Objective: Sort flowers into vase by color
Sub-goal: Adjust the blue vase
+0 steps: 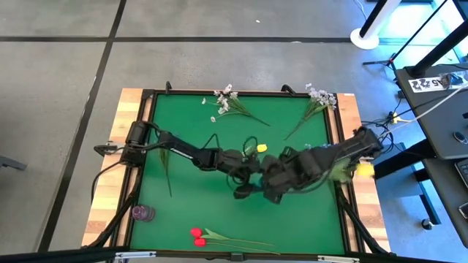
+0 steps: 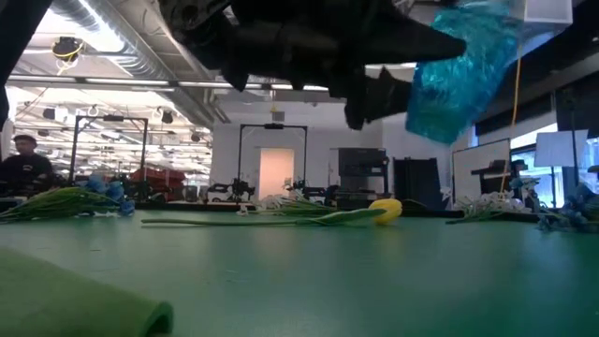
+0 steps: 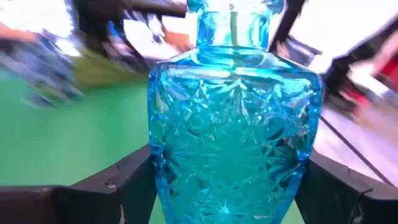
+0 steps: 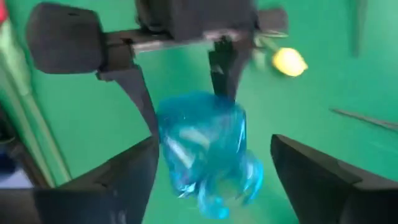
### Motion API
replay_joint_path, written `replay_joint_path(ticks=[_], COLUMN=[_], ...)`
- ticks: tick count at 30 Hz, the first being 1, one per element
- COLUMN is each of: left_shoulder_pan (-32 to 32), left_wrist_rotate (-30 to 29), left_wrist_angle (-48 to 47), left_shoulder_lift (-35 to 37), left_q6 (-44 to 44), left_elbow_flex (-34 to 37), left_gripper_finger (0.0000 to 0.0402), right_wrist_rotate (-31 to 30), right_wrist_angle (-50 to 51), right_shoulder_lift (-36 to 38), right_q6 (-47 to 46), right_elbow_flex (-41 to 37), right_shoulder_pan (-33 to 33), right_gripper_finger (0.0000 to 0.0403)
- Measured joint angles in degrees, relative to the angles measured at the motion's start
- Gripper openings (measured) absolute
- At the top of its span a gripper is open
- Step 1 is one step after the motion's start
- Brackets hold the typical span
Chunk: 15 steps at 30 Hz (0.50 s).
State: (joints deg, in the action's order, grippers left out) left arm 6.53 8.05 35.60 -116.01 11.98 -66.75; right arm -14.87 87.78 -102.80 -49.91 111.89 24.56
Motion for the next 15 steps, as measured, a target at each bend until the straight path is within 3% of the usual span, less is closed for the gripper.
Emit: replay_joint_path(ticks=[5,15], left_shoulder_pan=[0.9,0.8], left_wrist_rotate=[-3.7,-7.6], left_wrist_angle=[5.5,13.9], left_shoulder_lift=[-0.7,-6.2], left_q6=[0.2,-0.2], left_elbow_flex=[1.9,-0.4], left_gripper_finger=[0.0293,0.0293], right_wrist_rotate=[-4.2,-10.1], right_wrist_angle=[1.5,1.6], right_shoulder_lift=[4.3,4.4], right_q6=[-5.1,-4.2], right_elbow_flex=[4.7,13.4], right_shoulder_pan=[0.0,0.1], right_gripper_finger=[0.0325,0.0325])
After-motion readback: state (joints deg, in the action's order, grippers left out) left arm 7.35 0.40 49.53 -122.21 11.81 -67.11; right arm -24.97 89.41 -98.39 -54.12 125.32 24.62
